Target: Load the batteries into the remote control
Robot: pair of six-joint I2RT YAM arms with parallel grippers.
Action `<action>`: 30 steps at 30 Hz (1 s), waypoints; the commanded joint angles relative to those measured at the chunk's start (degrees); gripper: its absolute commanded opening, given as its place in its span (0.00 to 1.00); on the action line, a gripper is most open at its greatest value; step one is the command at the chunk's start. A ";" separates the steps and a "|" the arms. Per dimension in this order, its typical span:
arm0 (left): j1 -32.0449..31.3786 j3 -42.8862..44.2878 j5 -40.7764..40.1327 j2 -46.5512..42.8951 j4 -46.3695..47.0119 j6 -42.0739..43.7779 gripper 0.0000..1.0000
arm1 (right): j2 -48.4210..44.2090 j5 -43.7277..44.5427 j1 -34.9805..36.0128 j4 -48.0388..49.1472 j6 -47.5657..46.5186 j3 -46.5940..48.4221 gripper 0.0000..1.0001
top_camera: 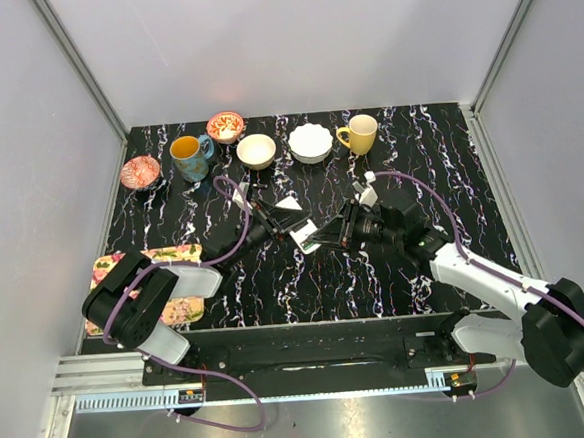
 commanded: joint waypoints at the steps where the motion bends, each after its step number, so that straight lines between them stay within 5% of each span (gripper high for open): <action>1: -0.90 -0.31 0.04 -0.91 23.29 1.98 0.00 | -1.86 0.24 0.20 -1.70 -0.67 2.51 0.22; 4: -0.90 -0.75 -0.05 -0.91 22.15 2.68 0.00 | -3.09 0.68 -0.16 -1.79 0.21 3.04 0.44; 8: -0.90 -1.11 -0.14 -1.08 21.35 3.47 0.00 | -4.32 1.12 -0.68 -2.14 0.74 3.56 0.55; 22: -0.81 -1.11 -1.19 -4.42 16.43 6.73 0.00 | -4.32 1.74 -1.21 -7.33 -3.03 2.33 0.42; 30: -0.20 -1.19 -1.10 -4.60 15.81 6.82 0.00 | -6.95 3.32 -2.35 -11.01 -4.88 3.91 0.62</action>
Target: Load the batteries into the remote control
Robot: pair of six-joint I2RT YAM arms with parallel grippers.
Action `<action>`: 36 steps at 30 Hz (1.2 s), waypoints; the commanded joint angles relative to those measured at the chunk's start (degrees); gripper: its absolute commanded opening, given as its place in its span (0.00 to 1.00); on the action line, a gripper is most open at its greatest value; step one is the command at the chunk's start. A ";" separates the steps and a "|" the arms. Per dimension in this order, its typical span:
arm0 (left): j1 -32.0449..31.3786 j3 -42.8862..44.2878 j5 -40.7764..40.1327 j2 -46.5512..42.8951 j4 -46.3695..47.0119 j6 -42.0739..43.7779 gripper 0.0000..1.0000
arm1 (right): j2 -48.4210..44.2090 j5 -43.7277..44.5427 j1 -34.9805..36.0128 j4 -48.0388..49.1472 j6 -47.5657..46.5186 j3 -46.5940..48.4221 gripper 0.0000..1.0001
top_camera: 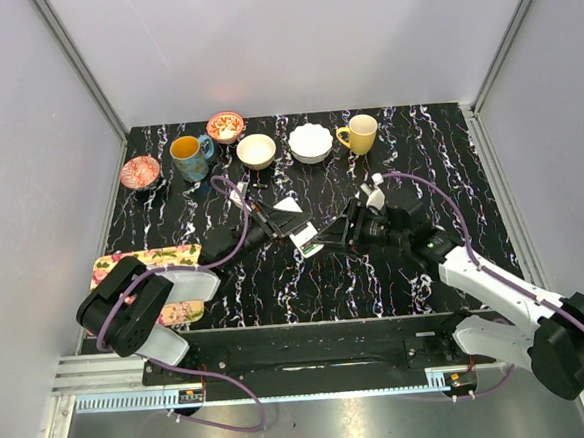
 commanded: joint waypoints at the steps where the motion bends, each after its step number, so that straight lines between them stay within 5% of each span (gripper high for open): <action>1: 0.85 -0.38 -0.62 -2.26 14.68 0.89 0.00 | -3.55 1.94 -1.94 -3.11 -3.52 4.28 0.65; 9: 5.24 -3.37 2.01 -7.35 12.40 0.89 0.00 | -6.19 3.95 -11.60 -21.27 -15.20 14.04 0.78; 14: 6.74 -6.36 4.38 -12.19 6.16 2.99 0.00 | 2.31 25.47 -11.44 -32.64 -26.64 18.01 0.72; 20: 6.74 -8.74 8.33 -18.60 -3.15 6.24 0.00 | 15.58 32.26 -10.38 -34.23 -37.10 20.02 0.75; 27: 6.92 -9.26 7.56 -29.67 -26.24 14.77 0.00 | 25.97 36.13 -7.39 -33.52 -42.47 26.07 0.87; 36: 7.80 -12.07 7.20 -29.26 -24.71 11.62 0.00 | 38.45 38.15 -4.32 -33.70 -44.93 33.55 0.87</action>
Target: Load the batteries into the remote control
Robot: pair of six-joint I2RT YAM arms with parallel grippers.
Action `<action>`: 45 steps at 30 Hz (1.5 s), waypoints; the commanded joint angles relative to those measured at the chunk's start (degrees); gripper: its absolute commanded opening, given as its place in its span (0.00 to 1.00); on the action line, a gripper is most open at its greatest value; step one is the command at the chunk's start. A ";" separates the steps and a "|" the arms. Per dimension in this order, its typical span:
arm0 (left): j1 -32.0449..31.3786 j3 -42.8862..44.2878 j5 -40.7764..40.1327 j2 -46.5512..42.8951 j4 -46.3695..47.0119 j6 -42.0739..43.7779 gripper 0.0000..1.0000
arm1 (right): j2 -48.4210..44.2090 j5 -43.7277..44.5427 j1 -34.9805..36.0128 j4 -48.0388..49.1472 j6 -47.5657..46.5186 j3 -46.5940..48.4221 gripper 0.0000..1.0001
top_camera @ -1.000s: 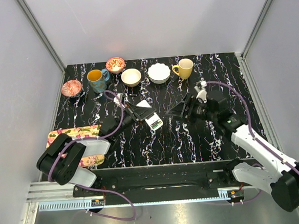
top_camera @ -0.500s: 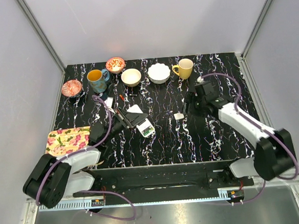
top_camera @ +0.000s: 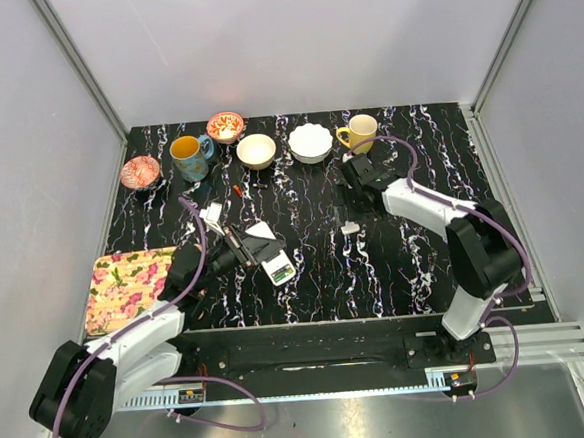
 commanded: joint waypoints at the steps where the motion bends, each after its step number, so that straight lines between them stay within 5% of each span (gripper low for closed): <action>1: 1.26 -1.45 1.16 3.17 4.85 -2.98 0.00 | 4.90 2.33 0.69 0.27 -2.81 4.47 0.86; 14: 1.88 -3.74 3.99 14.07 25.94 -9.94 0.00 | 9.66 2.77 0.87 0.70 -3.78 4.47 0.81; 45: 3.02 -3.39 5.04 13.99 24.37 -9.68 0.00 | 13.62 5.76 3.24 -0.26 -5.54 5.35 0.69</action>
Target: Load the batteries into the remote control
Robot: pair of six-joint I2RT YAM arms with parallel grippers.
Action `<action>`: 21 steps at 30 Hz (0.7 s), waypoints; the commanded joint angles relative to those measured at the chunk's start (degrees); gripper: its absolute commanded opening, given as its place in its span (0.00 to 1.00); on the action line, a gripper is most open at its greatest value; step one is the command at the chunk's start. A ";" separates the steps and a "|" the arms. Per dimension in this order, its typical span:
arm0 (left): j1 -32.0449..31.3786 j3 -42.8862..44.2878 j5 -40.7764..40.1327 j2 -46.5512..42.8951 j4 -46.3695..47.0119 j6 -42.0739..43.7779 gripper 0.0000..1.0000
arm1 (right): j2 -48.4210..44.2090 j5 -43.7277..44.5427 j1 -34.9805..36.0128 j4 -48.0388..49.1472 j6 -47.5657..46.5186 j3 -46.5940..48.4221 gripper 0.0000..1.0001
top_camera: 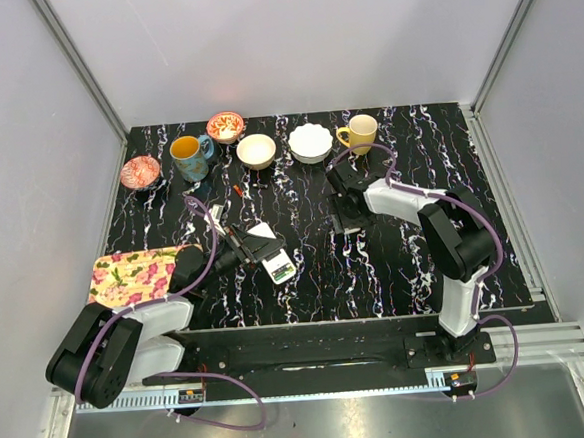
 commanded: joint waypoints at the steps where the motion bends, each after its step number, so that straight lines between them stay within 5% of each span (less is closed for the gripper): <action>1: 0.38 0.15 1.30 -0.37 4.90 -0.04 0.00 | 2.19 2.15 0.79 -0.68 -1.10 1.26 0.68; 15: 0.55 0.77 1.65 -0.73 3.93 0.40 0.00 | 3.42 -0.04 0.79 -0.41 -0.49 0.74 0.60; 21: 0.55 0.68 1.66 -0.64 3.84 0.49 0.00 | 3.24 -1.27 0.26 -0.33 -0.13 -0.23 0.47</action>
